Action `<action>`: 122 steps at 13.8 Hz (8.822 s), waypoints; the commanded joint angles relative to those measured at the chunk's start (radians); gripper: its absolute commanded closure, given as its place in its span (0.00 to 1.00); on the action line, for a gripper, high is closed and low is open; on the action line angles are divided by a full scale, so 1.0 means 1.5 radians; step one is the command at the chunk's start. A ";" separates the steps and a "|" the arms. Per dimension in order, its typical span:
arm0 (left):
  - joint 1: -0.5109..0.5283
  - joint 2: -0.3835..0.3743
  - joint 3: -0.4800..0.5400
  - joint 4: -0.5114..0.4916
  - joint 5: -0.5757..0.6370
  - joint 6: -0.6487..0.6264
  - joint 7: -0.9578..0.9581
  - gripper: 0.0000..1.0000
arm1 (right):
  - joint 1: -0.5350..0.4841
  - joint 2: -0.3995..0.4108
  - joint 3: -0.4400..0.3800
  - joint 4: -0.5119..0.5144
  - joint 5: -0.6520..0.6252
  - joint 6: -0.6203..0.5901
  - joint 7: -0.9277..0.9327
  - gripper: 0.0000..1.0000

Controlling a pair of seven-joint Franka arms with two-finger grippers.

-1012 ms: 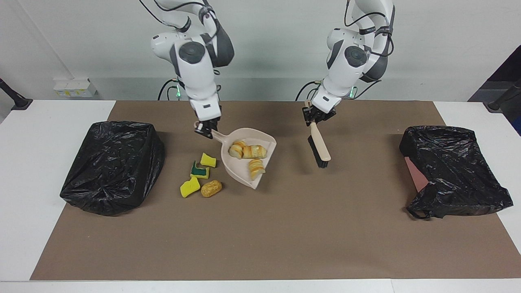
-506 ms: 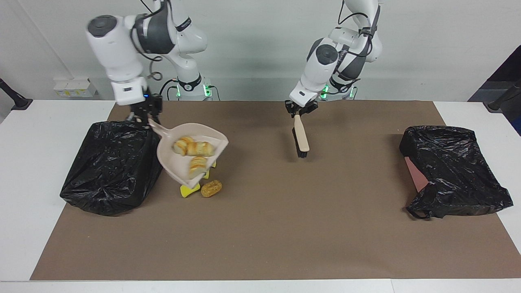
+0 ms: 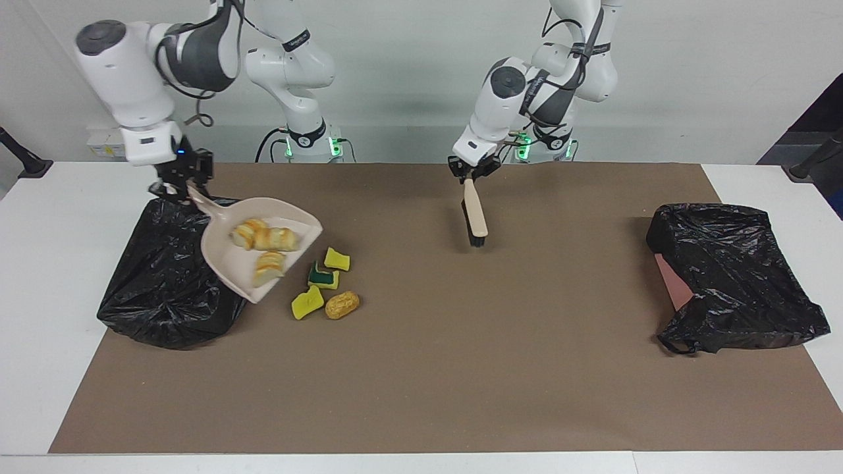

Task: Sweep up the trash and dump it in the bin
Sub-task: 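Carry the dustpan to the trash bag and tip it with the right gripper, then bring the dustpan back and set it down with the right gripper, then grasp the dustpan with the left gripper while the right gripper grasps the brush, then place the dustpan near the sponges while the right gripper positions the brush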

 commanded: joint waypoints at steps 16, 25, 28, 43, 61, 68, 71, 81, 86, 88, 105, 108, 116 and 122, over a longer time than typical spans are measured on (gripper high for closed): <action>0.302 0.029 0.016 0.257 0.062 -0.170 0.230 0.00 | 0.054 0.018 0.033 0.018 -0.382 0.118 -0.258 1.00; 0.496 0.092 0.018 0.458 0.066 -0.313 0.513 0.00 | 0.068 -0.024 0.161 0.096 -0.209 -0.141 0.138 1.00; 0.566 0.100 0.018 0.502 0.071 -0.378 0.608 0.00 | 0.069 -0.030 0.237 0.090 -0.102 -0.212 0.424 1.00; 0.617 0.149 0.014 0.663 0.164 -0.524 0.674 0.00 | 0.444 0.392 0.305 0.322 0.104 -0.032 1.516 1.00; 0.585 0.137 0.011 0.605 0.160 -0.477 0.665 0.00 | 0.489 0.416 0.303 0.284 0.038 0.059 1.529 0.00; 0.503 0.193 0.011 0.575 0.140 -0.373 0.591 0.00 | 0.527 0.169 0.307 -0.001 0.170 0.060 1.517 0.00; 0.466 0.224 0.011 0.575 0.121 -0.332 0.535 0.00 | 0.561 0.101 0.307 -0.100 0.243 0.065 1.516 0.00; 0.307 0.344 0.010 0.559 0.088 -0.164 0.299 0.00 | 0.678 0.062 0.306 -0.271 0.337 0.175 1.526 0.00; 0.254 0.392 0.011 0.550 0.081 -0.097 0.254 0.00 | 0.694 0.058 0.307 -0.287 0.337 0.189 1.526 0.27; 0.252 0.396 0.011 0.550 0.083 -0.099 0.254 0.36 | 0.694 0.059 0.306 -0.282 0.337 0.185 1.525 0.37; 0.387 0.278 0.021 0.539 0.102 -0.290 0.663 1.00 | 0.470 -0.087 0.299 -0.254 0.229 -0.028 1.447 1.00; 0.410 0.228 0.021 0.455 0.104 -0.288 0.772 1.00 | 0.374 -0.060 0.300 -0.253 0.114 -0.026 1.401 1.00; 0.364 0.118 0.018 0.260 0.105 -0.215 0.958 1.00 | 0.145 0.115 0.301 -0.116 -0.136 0.001 1.117 1.00; 0.298 0.134 0.018 0.260 0.127 -0.238 0.952 1.00 | 0.127 0.210 0.304 -0.072 -0.155 -0.012 1.089 1.00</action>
